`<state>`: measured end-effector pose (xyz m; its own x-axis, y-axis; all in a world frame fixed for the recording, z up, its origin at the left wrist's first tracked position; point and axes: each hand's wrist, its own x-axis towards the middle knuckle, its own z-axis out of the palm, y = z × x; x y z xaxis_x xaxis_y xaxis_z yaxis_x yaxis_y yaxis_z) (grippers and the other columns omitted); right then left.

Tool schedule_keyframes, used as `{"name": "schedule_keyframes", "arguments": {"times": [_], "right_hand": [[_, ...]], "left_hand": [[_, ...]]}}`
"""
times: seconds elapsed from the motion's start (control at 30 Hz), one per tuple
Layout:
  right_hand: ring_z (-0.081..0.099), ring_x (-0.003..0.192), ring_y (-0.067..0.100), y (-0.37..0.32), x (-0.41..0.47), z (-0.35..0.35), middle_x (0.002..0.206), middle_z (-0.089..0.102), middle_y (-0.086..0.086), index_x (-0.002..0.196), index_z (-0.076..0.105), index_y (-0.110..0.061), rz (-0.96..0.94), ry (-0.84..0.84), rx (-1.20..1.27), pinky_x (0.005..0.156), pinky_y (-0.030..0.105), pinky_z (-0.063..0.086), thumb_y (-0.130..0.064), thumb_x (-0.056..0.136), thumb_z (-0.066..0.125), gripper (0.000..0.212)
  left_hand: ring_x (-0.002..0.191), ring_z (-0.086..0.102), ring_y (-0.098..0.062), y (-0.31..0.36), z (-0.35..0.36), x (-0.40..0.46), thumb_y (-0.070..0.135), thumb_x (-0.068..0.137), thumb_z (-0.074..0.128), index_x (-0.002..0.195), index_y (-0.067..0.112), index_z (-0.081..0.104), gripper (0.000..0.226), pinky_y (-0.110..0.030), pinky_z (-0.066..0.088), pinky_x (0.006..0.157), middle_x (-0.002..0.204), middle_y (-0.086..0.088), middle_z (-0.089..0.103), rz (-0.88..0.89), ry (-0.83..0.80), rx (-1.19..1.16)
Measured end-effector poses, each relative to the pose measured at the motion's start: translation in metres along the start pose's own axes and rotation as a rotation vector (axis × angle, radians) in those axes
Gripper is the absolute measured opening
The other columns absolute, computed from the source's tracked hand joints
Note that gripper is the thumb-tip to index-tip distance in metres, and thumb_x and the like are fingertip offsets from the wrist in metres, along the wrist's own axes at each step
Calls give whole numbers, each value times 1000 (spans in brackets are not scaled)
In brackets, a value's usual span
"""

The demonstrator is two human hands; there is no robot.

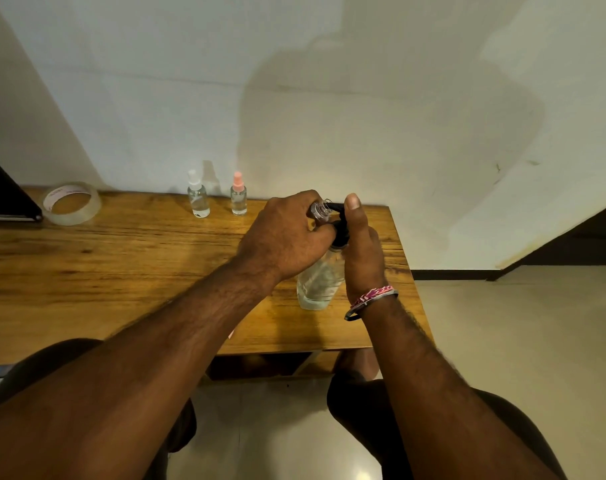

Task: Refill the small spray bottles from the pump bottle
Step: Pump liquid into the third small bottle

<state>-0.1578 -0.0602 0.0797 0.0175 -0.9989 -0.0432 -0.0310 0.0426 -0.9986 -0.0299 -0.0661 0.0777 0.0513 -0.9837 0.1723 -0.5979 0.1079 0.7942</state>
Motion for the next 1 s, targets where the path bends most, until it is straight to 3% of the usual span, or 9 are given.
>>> {"name": "schedule_keyframes", "arguments": {"times": [0.27, 0.4, 0.5, 0.77, 0.87, 1.0], "right_hand": [[73, 104, 20, 5, 0, 0, 97, 80, 0, 88, 82, -42, -28, -4, 75, 102, 47, 54, -66, 89, 49, 40], [73, 97, 15, 3, 1, 2, 92, 79, -2, 84, 81, -41, -24, -8, 75, 91, 37, 56, -68, 82, 51, 41], [73, 92, 11, 3, 3, 3, 87, 79, -4, 80, 81, -40, -17, 20, 61, 83, 30, 53, -60, 87, 50, 38], [69, 79, 3, 5, 5, 2, 75, 76, -10, 70, 80, -39, 6, 56, 106, 79, 29, 50, -49, 86, 51, 35], [69, 76, 4, 7, 6, 1, 74, 75, -7, 70, 80, -29, 10, 75, 95, 71, 24, 51, -47, 86, 52, 37], [68, 74, 1, 8, 6, 0, 73, 75, -8, 77, 76, -23, 11, 84, 80, 66, 19, 51, -40, 99, 54, 35]], "left_hand": [[69, 66, -13, 2, 0, 0, 37, 86, 69, 93, 31, 68, 10, -41, 61, 64, 77, 10, 70, 1, -9, -9], [69, 65, -13, 1, 0, -1, 38, 85, 67, 92, 32, 67, 9, -40, 60, 63, 76, 10, 68, -2, -14, -6], [69, 65, -13, 1, 1, 0, 36, 86, 70, 90, 31, 66, 7, -38, 59, 62, 76, 10, 68, 4, -12, 0], [69, 64, -13, 1, 0, -1, 30, 87, 72, 88, 31, 64, 8, -32, 54, 58, 76, 9, 68, 7, -37, 3], [68, 64, -12, 0, 1, -1, 30, 86, 72, 89, 32, 64, 9, -31, 50, 57, 76, 9, 67, 9, -39, 17], [68, 63, -12, -1, 1, -1, 30, 86, 72, 91, 31, 65, 8, -31, 51, 57, 76, 10, 67, 10, -45, 28]]}}
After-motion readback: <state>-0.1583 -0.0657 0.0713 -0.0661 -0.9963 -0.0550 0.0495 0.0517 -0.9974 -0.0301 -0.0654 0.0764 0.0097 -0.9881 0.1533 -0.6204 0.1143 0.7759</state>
